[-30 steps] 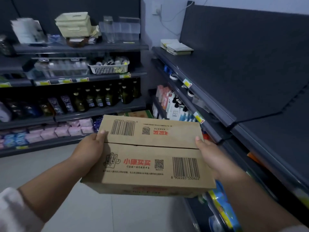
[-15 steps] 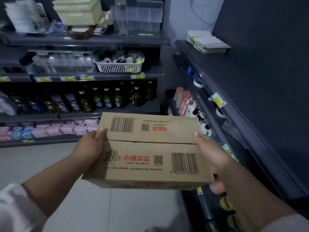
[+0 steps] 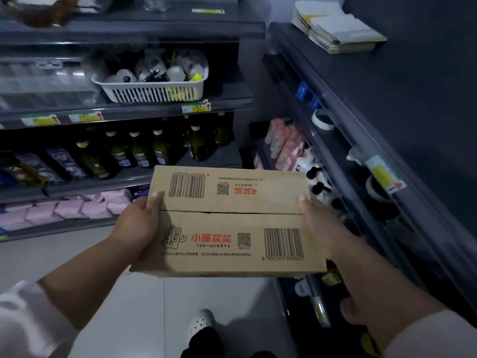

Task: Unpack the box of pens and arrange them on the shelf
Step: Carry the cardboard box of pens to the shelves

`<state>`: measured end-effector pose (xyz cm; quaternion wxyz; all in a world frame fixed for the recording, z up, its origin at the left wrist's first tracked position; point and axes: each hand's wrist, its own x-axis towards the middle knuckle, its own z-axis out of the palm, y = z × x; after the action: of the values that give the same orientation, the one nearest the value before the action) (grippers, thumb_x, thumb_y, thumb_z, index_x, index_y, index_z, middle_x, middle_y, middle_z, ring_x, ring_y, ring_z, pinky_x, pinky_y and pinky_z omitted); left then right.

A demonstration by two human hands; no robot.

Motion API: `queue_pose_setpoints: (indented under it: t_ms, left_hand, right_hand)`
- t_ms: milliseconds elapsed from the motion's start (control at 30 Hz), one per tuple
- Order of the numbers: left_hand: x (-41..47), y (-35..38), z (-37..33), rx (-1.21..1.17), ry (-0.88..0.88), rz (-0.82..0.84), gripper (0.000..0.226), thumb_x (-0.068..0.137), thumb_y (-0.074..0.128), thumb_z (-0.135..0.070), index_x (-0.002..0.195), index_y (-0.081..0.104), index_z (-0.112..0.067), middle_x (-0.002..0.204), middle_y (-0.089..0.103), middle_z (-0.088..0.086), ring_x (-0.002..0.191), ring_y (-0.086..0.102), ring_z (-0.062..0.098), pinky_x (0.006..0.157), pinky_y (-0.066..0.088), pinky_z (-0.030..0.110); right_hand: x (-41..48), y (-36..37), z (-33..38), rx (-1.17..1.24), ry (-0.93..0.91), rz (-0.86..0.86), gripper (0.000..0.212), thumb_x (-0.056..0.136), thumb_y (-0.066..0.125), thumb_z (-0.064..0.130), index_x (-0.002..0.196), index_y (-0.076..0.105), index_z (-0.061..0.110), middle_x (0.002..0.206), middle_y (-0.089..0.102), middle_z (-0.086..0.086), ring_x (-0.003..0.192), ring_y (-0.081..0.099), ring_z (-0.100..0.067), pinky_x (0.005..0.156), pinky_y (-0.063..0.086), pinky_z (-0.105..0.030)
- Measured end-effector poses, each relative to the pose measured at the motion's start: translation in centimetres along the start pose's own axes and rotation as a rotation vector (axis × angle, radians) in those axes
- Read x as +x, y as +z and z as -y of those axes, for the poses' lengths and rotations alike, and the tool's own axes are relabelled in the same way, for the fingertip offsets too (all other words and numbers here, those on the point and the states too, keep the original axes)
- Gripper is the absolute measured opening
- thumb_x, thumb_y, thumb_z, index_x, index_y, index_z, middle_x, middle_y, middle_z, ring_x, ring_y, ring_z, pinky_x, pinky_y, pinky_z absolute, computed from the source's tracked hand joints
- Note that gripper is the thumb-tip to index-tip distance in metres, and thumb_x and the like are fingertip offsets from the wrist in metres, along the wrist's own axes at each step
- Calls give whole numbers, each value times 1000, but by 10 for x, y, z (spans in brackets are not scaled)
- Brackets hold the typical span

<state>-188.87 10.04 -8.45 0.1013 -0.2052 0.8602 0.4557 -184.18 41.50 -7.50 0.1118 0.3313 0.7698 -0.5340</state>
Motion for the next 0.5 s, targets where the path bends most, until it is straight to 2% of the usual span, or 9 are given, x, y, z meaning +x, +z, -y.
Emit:
queue_pose_setpoints:
  t_ms: [67,133,267,333,400,500]
  left_hand:
    - [26,11,-2,25,15,20,53,100,29,-49,129,55,-14,133,53,13,111,49,29,96,37,40]
    - [52,24,0,26,20,35,54,99,29,-51,126,56,-12,129,55,13,107,49,27,92,37,39]
    - [102,52,8,0,-32,68,53,97,30,-56,121,57,-17,120,59,7,106,52,26,93,40,38]
    - [126,66,10,7,-16,65,52,97,29,-54,123,57,-18,123,58,8,108,51,25,94,39,37]
    - [148,81,10,35,-6,58,52,98,28,-51,127,54,-17,127,56,10,107,48,25,90,35,36]
    - [181,102,11,85,-24,60,54,98,25,-53,131,51,-18,130,53,12,116,48,31,94,35,41]
  right_hand:
    - [23,8,3,22,20,12,38,99,34,53,111,58,27,98,69,-3,87,68,-24,77,56,-42]
    - [50,15,6,20,39,12,37,98,35,54,112,58,27,97,70,-1,85,69,-23,73,55,-38]
    - [105,30,4,54,42,12,32,99,36,50,109,57,28,94,68,0,81,67,-20,65,51,-30]
    - [134,39,2,68,44,14,29,99,37,48,108,56,28,94,67,1,82,66,-19,63,49,-28]
    - [163,47,-3,88,43,9,30,100,38,47,114,55,27,98,66,1,86,65,-20,67,50,-29]
    - [207,59,-14,113,37,14,31,99,40,46,117,57,27,100,67,0,89,66,-21,72,52,-32]
